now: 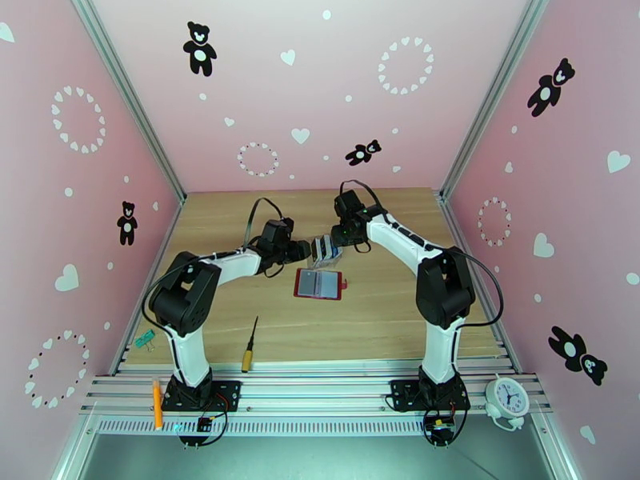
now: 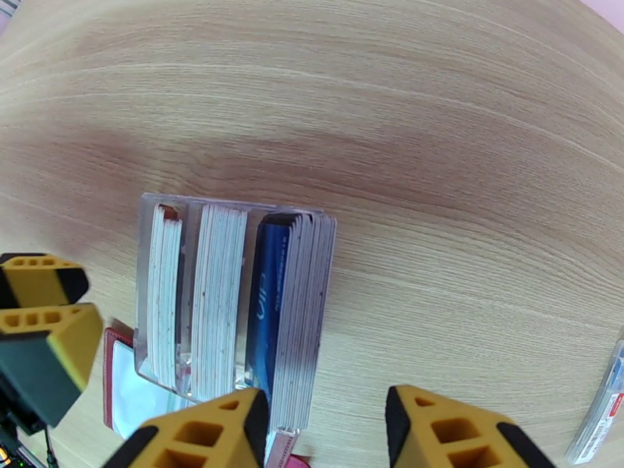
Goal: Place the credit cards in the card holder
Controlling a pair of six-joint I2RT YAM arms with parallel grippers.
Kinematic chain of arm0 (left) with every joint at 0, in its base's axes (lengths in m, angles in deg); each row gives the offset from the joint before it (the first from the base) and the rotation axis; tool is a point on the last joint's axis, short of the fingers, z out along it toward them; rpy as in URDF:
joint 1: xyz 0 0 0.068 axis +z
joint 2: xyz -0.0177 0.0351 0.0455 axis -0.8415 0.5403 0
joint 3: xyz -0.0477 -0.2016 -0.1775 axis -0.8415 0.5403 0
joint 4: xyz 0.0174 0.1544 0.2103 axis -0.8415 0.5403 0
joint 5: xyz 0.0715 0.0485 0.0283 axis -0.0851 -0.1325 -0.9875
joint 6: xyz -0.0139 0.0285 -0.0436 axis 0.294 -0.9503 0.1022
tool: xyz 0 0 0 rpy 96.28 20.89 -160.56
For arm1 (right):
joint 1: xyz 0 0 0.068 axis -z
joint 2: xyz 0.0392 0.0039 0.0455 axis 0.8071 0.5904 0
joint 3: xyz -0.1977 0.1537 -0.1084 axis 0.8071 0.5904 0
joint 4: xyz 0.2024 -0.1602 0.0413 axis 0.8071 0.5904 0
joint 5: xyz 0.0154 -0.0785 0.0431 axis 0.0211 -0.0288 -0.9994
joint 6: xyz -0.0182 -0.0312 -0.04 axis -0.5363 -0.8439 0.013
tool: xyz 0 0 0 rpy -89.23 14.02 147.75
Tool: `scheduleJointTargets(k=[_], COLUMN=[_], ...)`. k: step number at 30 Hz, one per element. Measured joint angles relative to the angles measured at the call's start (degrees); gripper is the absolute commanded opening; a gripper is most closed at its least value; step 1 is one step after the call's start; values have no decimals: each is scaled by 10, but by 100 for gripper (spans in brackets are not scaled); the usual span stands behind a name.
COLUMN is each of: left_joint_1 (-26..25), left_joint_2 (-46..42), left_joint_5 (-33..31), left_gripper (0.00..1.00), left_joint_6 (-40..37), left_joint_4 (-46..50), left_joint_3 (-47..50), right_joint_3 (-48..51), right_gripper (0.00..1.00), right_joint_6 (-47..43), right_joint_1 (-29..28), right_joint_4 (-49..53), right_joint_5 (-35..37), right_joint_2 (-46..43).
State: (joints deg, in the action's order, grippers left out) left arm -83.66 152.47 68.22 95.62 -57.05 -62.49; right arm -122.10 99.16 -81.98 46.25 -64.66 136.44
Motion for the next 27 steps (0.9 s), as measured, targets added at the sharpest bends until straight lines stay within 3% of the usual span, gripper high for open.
scheduleJointTargets(k=[19, 27], left_joint_1=[19, 24], left_joint_2=[62, 80], left_joint_5=[82, 103], left_gripper=[54, 46], left_joint_6=[54, 69], left_joint_4=[-60, -61], left_joint_3=[-7, -25], right_joint_3=[-65, -98], right_gripper=[46, 46], right_joint_6=[-10, -21], right_joint_1=[-14, -20], right_joint_4=[30, 52], right_joint_5=[9, 35], right_joint_2=[54, 83])
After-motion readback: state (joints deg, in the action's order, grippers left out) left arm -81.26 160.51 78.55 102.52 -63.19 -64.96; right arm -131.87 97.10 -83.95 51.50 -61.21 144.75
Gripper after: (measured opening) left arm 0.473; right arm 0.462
